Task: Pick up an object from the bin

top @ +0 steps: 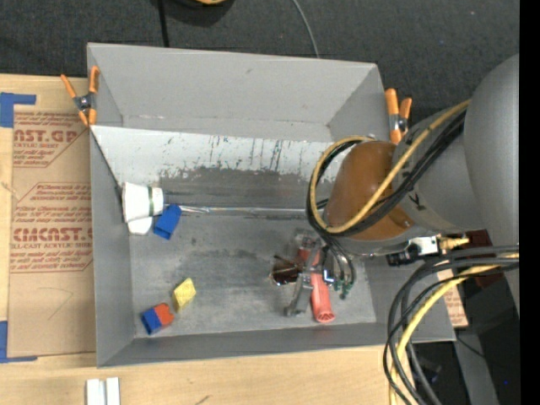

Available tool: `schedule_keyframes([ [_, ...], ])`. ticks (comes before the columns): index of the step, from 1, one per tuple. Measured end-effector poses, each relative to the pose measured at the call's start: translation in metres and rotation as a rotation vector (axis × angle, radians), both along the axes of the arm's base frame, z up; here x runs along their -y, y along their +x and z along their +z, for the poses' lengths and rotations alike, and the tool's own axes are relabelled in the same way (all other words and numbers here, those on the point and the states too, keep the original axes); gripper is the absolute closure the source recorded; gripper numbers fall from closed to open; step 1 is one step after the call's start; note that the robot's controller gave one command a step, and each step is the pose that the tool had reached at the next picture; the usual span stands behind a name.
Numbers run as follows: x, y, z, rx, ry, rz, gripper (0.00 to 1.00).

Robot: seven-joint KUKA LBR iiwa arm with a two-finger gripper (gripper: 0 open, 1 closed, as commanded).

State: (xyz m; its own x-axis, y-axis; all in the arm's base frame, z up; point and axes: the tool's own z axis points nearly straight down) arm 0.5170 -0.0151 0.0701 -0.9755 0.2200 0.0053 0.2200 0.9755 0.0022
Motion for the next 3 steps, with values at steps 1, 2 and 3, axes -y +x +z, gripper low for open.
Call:
schedule_keyframes([
  [1, 0.0060, 0.0023, -0.0001, 0.007, 0.000, -0.235, 1.00],
  [2, 0.0060, 0.0023, -0.0001, 0.007, 0.000, -0.235, 1.00],
  [3, 0.0059, 0.0019, 0.0025, 0.006, 0.000, -0.235, 1.00],
])
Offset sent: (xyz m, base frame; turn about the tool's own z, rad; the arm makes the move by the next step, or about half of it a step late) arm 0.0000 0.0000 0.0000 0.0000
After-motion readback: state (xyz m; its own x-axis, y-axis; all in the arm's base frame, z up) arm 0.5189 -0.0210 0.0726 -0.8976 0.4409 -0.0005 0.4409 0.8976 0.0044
